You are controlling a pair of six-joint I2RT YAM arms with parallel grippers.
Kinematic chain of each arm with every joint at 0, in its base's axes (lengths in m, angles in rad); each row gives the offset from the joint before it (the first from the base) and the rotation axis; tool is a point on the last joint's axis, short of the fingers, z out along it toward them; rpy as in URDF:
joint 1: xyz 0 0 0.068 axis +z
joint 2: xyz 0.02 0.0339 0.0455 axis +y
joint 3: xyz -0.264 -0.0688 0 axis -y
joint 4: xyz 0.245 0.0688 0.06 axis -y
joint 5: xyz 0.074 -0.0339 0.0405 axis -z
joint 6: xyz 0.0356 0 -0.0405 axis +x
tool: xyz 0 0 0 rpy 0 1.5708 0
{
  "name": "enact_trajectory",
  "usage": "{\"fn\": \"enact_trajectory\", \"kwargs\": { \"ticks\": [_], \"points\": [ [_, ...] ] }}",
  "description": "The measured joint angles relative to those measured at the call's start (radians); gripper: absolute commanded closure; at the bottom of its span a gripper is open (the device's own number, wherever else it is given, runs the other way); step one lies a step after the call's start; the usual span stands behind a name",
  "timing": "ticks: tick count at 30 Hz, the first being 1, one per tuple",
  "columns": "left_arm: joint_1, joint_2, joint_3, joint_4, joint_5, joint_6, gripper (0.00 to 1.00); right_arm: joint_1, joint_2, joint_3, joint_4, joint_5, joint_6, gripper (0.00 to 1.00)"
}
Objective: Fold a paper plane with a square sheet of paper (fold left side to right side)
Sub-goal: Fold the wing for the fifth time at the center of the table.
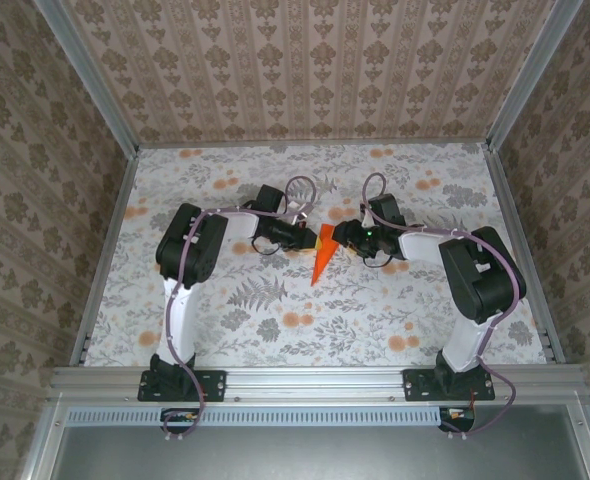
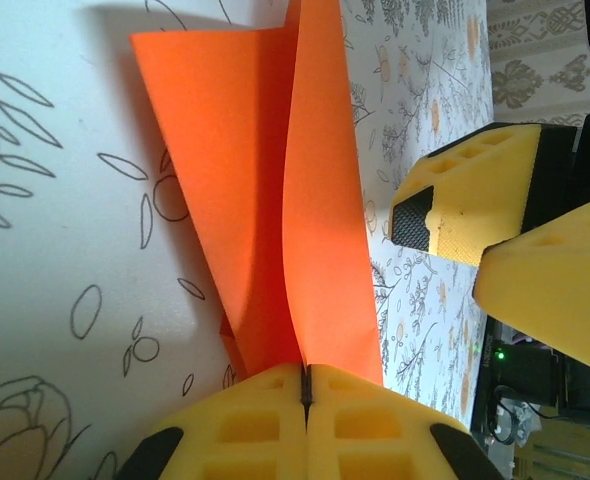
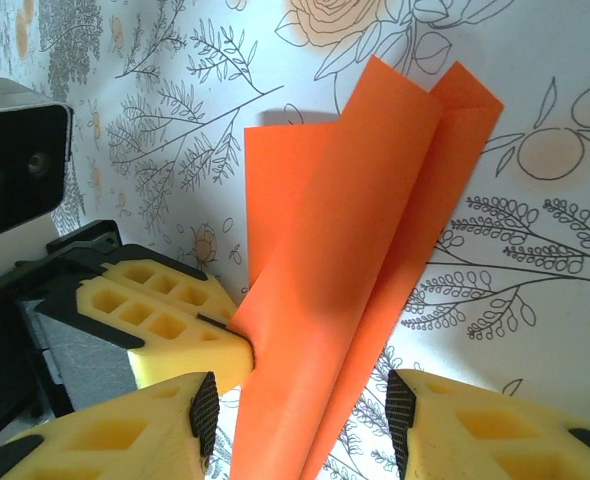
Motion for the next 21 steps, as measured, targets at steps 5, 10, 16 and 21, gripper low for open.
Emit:
{"fn": "enact_trajectory", "kwargs": {
  "ticks": [5,10,16,21],
  "points": [
    [0.005,0.005,0.002,0.0,0.008,0.003,0.94,0.0,0.0,0.014,0.0,0.0,-0.001,0.53],
    [0.005,0.019,0.023,-0.005,0.021,0.004,0.94,0.0,0.0,0.014,0.0,-0.001,-0.002,0.61],
    [0.005,0.03,0.047,-0.024,0.017,0.019,0.95,0.001,0.0,0.034,0.0,-0.001,-0.001,0.6],
    [0.005,0.034,0.061,-0.049,0.013,0.042,0.95,0.001,0.007,0.065,0.0,0.001,-0.004,0.59]
  ]
}}
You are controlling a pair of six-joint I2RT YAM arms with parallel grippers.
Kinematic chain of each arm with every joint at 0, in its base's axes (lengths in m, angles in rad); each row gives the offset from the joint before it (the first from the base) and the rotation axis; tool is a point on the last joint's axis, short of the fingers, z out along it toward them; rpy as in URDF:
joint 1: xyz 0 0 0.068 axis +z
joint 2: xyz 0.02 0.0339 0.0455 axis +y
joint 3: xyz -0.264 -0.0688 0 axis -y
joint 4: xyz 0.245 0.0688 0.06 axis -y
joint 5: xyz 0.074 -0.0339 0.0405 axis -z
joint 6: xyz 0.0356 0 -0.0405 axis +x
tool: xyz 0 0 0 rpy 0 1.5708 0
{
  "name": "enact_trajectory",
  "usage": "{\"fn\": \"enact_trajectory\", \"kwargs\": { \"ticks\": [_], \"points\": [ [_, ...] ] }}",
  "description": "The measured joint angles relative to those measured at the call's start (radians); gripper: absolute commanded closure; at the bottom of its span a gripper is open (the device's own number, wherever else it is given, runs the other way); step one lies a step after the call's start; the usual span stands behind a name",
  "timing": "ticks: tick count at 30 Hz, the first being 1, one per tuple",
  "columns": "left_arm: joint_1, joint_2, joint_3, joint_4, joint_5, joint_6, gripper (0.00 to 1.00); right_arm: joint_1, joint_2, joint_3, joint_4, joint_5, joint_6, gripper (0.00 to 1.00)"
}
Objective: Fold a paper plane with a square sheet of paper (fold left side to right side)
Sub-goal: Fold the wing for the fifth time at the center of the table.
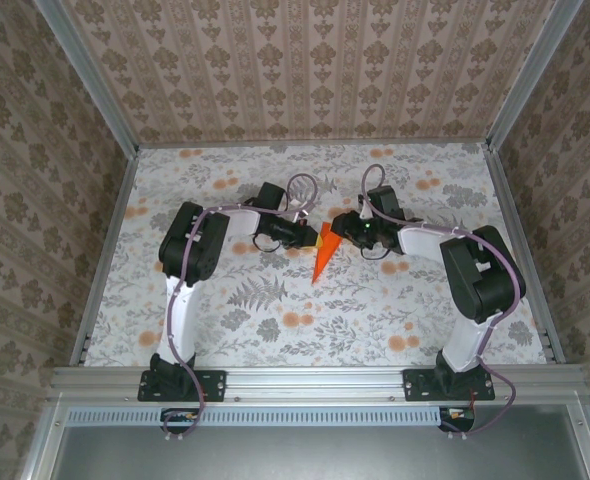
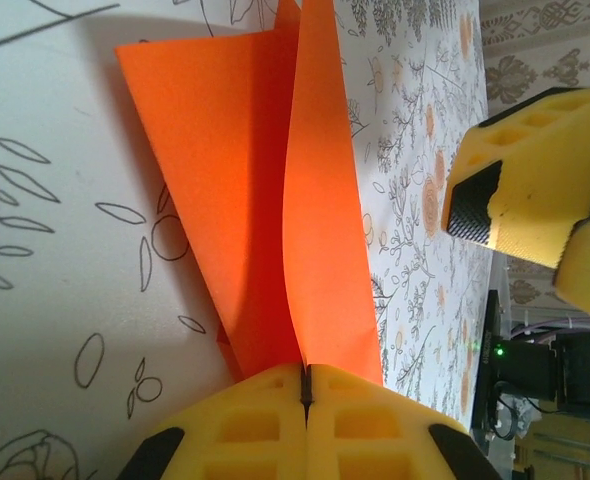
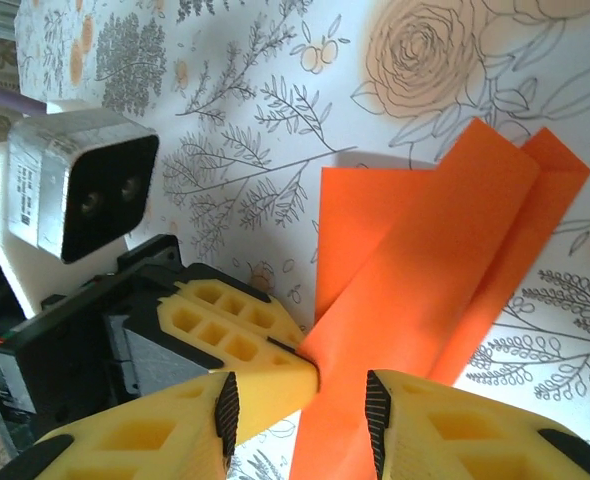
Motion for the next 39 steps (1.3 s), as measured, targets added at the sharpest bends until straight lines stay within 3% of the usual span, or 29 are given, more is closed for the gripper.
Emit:
{"fn": "enact_trajectory", "kwargs": {
  "ticks": [13,39],
  "points": [
    [-0.003,0.015,0.042,-0.078,-0.006,0.051,0.95,0.013,0.104,0.112,-0.029,0.006,-0.01,0.6],
    [-0.014,0.019,0.082,-0.157,-0.053,0.092,0.96,0.016,0.162,0.124,-0.083,0.041,-0.052,0.61]
  ]
}}
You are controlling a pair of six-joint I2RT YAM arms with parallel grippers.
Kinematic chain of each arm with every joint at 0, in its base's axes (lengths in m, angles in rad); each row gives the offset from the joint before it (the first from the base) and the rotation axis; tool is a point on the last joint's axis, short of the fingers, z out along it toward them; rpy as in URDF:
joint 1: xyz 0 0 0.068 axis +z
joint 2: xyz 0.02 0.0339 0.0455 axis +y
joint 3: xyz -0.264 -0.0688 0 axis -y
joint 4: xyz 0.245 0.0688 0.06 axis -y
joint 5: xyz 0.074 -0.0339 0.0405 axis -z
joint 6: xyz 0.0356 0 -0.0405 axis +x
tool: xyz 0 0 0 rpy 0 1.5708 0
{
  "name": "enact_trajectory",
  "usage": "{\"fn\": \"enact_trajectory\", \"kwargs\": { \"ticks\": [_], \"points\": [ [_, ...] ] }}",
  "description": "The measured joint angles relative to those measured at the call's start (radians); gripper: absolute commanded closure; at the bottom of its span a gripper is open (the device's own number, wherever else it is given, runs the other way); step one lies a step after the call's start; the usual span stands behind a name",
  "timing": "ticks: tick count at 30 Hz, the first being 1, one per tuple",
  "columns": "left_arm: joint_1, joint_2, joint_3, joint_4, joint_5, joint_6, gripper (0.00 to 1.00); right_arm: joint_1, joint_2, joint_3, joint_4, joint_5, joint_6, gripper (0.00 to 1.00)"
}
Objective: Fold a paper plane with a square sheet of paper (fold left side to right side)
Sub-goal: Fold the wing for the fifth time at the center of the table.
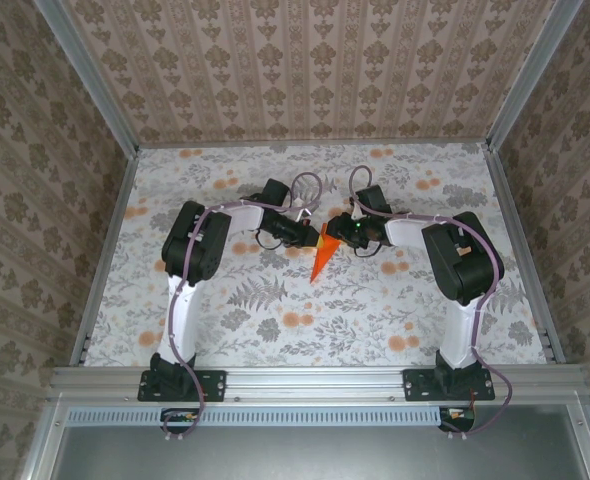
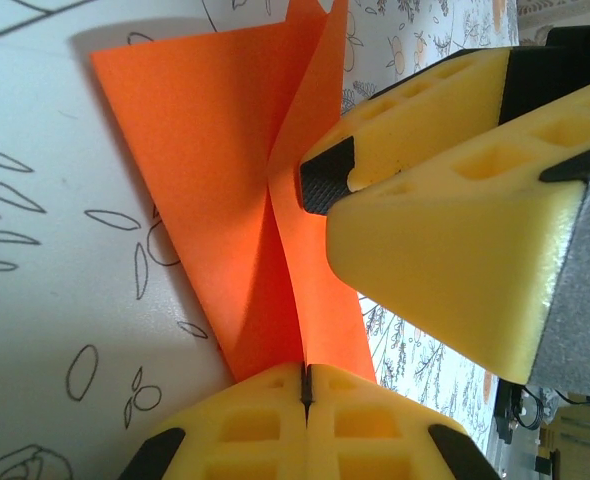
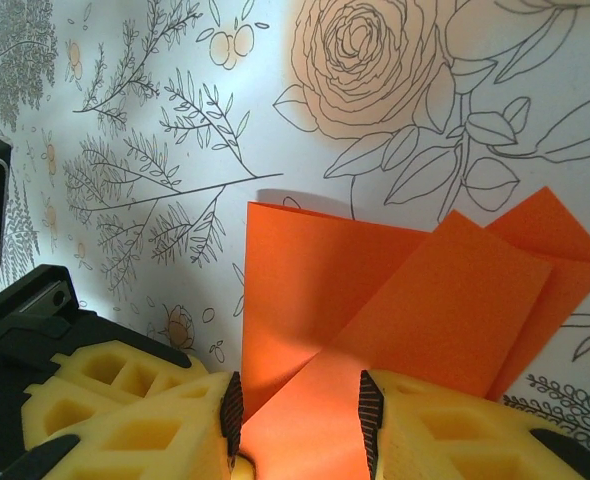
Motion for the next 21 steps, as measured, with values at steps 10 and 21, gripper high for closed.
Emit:
{"fn": "enact_trajectory", "kwargs": {
  "ticks": [10,21],
  "points": [
    [0.002,-0.064,-0.062,0.031,-0.025,-0.014,0.72,0.003,0.004,0.008,-0.02,0.011,0.0,0.61],
    [0.019,-0.435,-0.362,0.117,-0.129,-0.053,0.74,0.003,0.006,0.009,-0.02,0.01,0.0,0.62]
  ]
}}
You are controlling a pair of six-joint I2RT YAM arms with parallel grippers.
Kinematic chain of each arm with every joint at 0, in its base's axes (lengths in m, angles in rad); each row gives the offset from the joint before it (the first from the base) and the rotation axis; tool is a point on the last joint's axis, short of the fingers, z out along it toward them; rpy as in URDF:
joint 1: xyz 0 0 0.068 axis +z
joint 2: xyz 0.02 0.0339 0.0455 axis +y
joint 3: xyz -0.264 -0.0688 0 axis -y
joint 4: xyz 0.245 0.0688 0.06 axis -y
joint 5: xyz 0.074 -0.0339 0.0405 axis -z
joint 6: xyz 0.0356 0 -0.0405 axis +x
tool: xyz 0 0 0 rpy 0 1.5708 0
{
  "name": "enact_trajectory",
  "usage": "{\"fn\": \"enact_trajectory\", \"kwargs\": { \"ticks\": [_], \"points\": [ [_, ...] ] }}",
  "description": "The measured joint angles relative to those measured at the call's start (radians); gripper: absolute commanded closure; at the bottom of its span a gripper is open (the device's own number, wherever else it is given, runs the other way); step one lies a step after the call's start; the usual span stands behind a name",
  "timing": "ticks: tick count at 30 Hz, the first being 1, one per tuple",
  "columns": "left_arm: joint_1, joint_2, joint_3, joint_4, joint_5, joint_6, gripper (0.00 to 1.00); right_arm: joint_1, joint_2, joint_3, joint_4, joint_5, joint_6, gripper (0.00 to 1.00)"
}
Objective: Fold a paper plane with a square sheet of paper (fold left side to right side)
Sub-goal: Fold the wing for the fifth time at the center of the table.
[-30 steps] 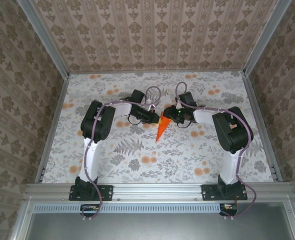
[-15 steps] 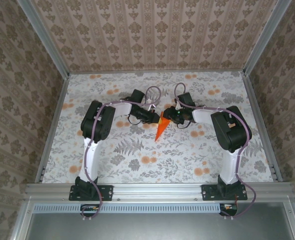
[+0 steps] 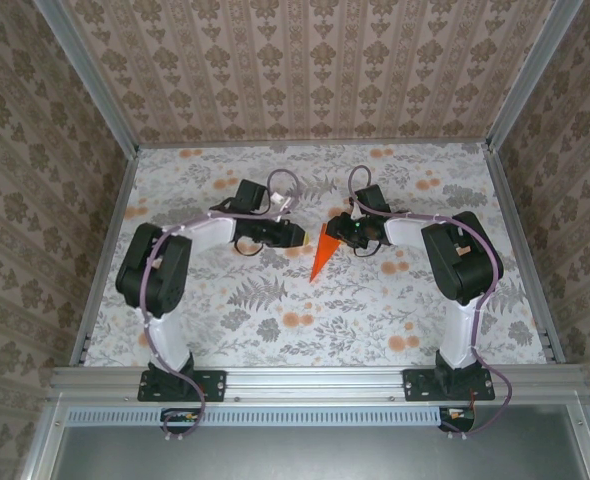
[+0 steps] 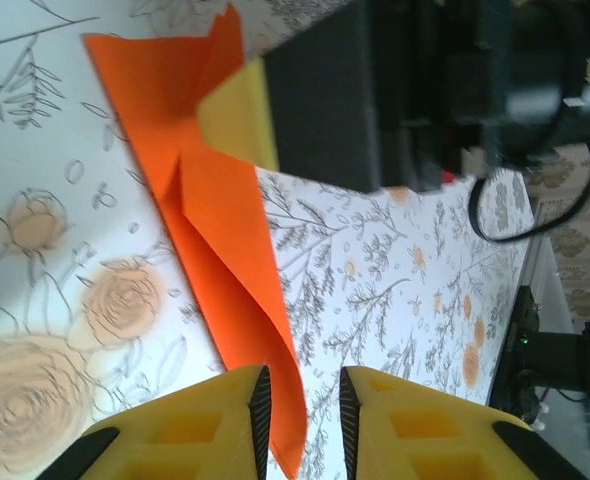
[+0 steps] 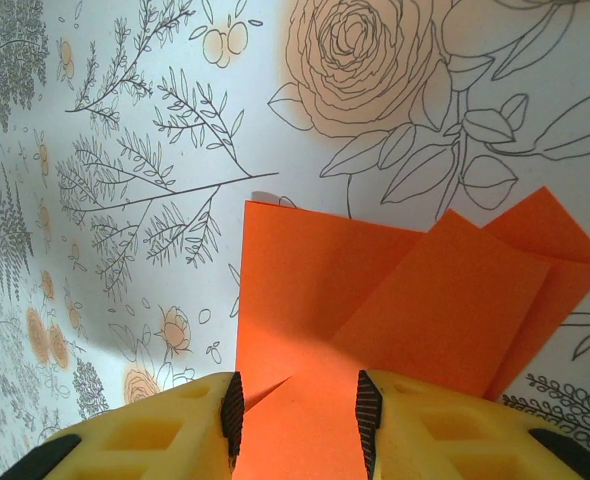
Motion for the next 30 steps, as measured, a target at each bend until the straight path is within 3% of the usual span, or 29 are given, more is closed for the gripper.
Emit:
{"fn": "enact_trajectory", "kwargs": {
  "ticks": [11,30],
  "points": [
    [-0.187,-0.019,-0.069,0.087,-0.051,-0.092,0.76,0.0,0.002,0.001,-0.002,0.0,0.0,0.64],
    [-0.221,0.121,0.075,0.0,-0.17,-0.075,0.74,0.0,0.005,0.008,-0.013,0.0,0.0,0.64]
  ]
}}
